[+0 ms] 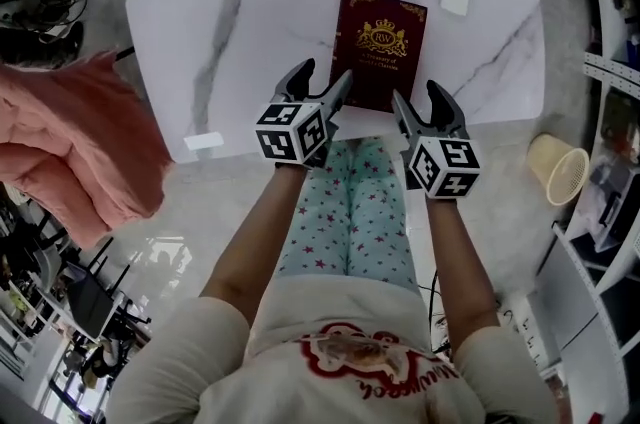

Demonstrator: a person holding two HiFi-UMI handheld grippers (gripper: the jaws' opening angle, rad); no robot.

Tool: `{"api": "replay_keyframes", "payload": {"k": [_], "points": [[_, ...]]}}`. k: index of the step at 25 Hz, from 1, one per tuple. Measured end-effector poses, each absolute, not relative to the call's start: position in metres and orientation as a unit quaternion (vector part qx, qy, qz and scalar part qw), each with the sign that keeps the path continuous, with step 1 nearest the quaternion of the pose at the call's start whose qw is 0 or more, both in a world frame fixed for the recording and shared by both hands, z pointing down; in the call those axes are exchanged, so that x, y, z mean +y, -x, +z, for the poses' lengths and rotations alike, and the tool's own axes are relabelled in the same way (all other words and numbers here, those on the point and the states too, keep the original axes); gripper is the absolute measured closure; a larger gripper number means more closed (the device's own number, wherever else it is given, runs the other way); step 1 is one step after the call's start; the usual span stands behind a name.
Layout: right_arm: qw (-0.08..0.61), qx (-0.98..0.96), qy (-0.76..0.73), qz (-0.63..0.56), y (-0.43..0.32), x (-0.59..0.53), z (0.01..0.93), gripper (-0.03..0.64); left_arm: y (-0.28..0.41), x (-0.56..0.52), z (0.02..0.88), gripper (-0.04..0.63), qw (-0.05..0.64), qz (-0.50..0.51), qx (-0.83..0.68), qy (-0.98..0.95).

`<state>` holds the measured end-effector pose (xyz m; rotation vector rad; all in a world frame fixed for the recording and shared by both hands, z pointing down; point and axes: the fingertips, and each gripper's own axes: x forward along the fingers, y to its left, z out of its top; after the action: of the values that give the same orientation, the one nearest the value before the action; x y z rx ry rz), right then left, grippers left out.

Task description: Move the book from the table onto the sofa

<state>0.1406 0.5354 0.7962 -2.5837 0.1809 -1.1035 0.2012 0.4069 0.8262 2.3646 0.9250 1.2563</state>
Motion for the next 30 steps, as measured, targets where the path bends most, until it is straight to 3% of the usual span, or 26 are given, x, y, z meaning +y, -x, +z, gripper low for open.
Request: {"api": "replay_keyframes", "payload": {"k": [10, 17, 19, 30], "points": [[0.196, 0.071, 0.883, -0.420, -0.140, 0.535, 0.857, 0.350, -0.184, 0.413, 0.870, 0.290, 0.169, 0.479, 0.359, -0.783], [0.282, 0.081, 0.865, -0.407, -0.139, 0.532, 0.863, 0.354, -0.177, 0.427, 0.870, 0.290, 0.184, 0.471, 0.407, -0.761], [0.299, 0.080, 0.862, -0.402, -0.138, 0.530, 0.863, 0.385, -0.172, 0.433, 0.870, 0.290, 0.177, 0.466, 0.412, -0.762], [0.299, 0.075, 0.848, -0.431, -0.071, 0.505, 0.863, 0.403, -0.104, 0.409, 0.873, 0.290, 0.191, 0.495, 0.377, -0.759]]}}
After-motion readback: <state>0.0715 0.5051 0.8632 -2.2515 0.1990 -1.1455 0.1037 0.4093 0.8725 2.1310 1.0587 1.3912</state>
